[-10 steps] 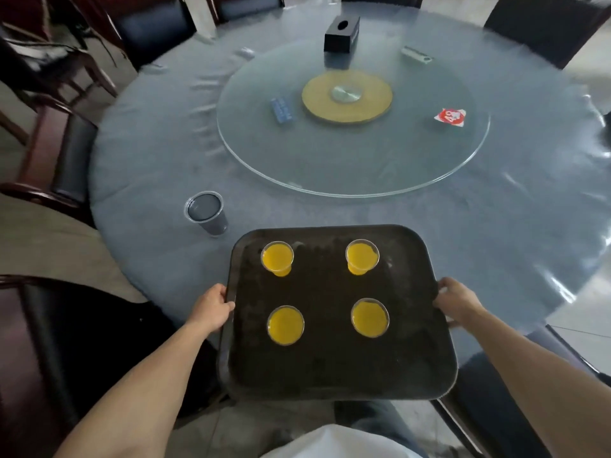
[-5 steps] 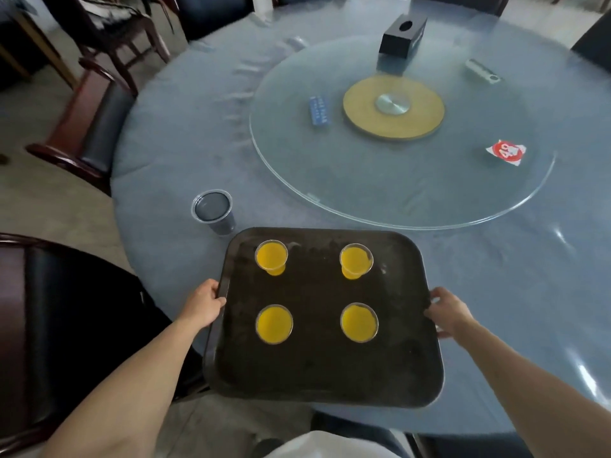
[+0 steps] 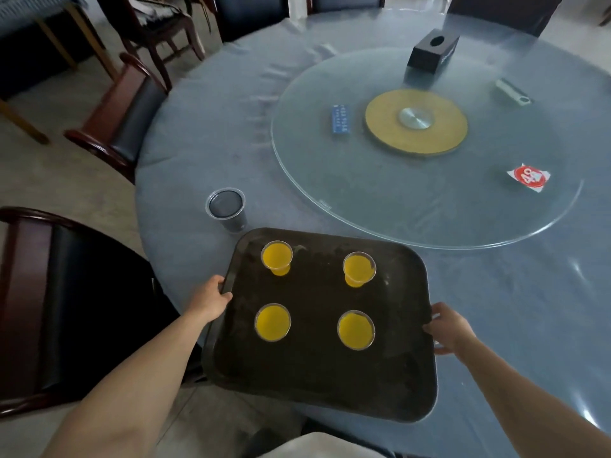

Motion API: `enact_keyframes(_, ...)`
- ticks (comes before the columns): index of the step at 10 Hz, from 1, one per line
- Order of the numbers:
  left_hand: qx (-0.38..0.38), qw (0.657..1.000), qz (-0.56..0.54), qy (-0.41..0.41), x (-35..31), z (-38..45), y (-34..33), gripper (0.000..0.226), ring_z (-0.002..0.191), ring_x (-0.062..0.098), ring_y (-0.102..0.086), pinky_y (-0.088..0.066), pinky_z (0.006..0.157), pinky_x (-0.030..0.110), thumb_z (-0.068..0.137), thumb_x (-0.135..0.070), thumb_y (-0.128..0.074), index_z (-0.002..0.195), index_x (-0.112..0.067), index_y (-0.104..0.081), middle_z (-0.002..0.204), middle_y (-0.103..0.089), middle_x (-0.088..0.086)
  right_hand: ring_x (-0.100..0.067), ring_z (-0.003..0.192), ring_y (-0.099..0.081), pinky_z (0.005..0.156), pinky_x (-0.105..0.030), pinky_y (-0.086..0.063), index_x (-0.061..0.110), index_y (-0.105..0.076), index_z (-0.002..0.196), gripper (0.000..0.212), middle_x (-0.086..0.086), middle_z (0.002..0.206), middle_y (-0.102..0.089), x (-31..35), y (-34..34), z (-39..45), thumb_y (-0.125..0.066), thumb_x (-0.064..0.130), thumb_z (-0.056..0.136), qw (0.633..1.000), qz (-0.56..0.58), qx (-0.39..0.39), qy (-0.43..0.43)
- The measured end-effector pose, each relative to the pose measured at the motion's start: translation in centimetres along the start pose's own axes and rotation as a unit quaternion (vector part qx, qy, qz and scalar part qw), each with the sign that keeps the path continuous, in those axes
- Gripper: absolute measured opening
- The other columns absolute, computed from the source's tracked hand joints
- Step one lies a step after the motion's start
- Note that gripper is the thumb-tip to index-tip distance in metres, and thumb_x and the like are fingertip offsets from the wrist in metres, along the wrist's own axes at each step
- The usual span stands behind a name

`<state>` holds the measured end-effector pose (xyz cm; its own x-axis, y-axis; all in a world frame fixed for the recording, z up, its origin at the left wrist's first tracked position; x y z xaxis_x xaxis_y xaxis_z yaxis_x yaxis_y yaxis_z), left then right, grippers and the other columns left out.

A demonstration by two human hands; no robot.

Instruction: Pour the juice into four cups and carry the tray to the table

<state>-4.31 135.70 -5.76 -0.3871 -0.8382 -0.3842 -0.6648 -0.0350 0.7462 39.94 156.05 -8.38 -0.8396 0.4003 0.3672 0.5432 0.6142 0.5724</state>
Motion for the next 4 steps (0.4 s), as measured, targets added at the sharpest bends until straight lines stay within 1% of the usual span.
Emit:
enact_keyframes(1,-0.016,1.000,-0.006,-0.013,0.3,-0.9,0.7,0.039,0.110,0.030,-0.062,-0.047,0.094,0.042,0.096,-0.027,-0.058,0.133,-0.015,-0.051,0.115,-0.066,0.009,-0.033,0.084,-0.070,0.071,-0.044,-0.063,0.018,-0.058,0.120,0.027,-0.016,0.106,-0.067,0.8,1.2,-0.3,-0.065,0.015,0.094,0.998,-0.003,-0.056,0.033)
enact_keyframes(2,-0.039,0.999,-0.027,-0.021,0.7,-1.5,1.8,0.038,0.113,0.030,-0.062,-0.046,0.097,0.041,0.095,-0.028,-0.059,0.131,-0.016,-0.055,0.117,-0.067,0.009,-0.034,0.087,-0.071,0.082,-0.050,-0.062,0.021,-0.064,0.118,0.027,-0.011,0.108,-0.072,2.1,2.2,-1.0,-0.068,0.026,0.092,0.987,0.022,-0.141,0.072)
enact_keyframes(3,-0.121,0.980,-0.135,-0.084,0.1,-3.1,4.8,0.018,0.100,0.031,-0.069,-0.052,0.094,0.043,0.090,-0.023,-0.065,0.107,-0.018,-0.067,0.101,-0.073,0.010,-0.031,0.084,-0.072,0.084,-0.050,-0.062,0.022,-0.070,0.108,0.018,-0.006,0.099,-0.074,6.7,3.7,-4.6,-0.071,0.030,0.092,0.957,0.136,-0.191,0.172)
enact_keyframes(4,-0.172,0.956,-0.197,-0.132,0.1,-4.5,7.1,0.006,0.085,0.028,-0.070,-0.056,0.088,0.045,0.088,-0.022,-0.068,0.093,-0.021,-0.070,0.090,-0.074,0.008,-0.029,0.079,-0.068,0.074,-0.041,-0.062,0.014,-0.071,0.107,0.016,-0.010,0.096,-0.071,9.8,4.6,-7.7,-0.071,0.023,0.094,0.930,0.224,-0.177,0.230)
Point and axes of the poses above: each hand's wrist, its own z-axis towards the middle knuckle, its own y-axis out of the back of the hand, x = y × z, the point moved 2 cm from there along z, towards the middle knuckle
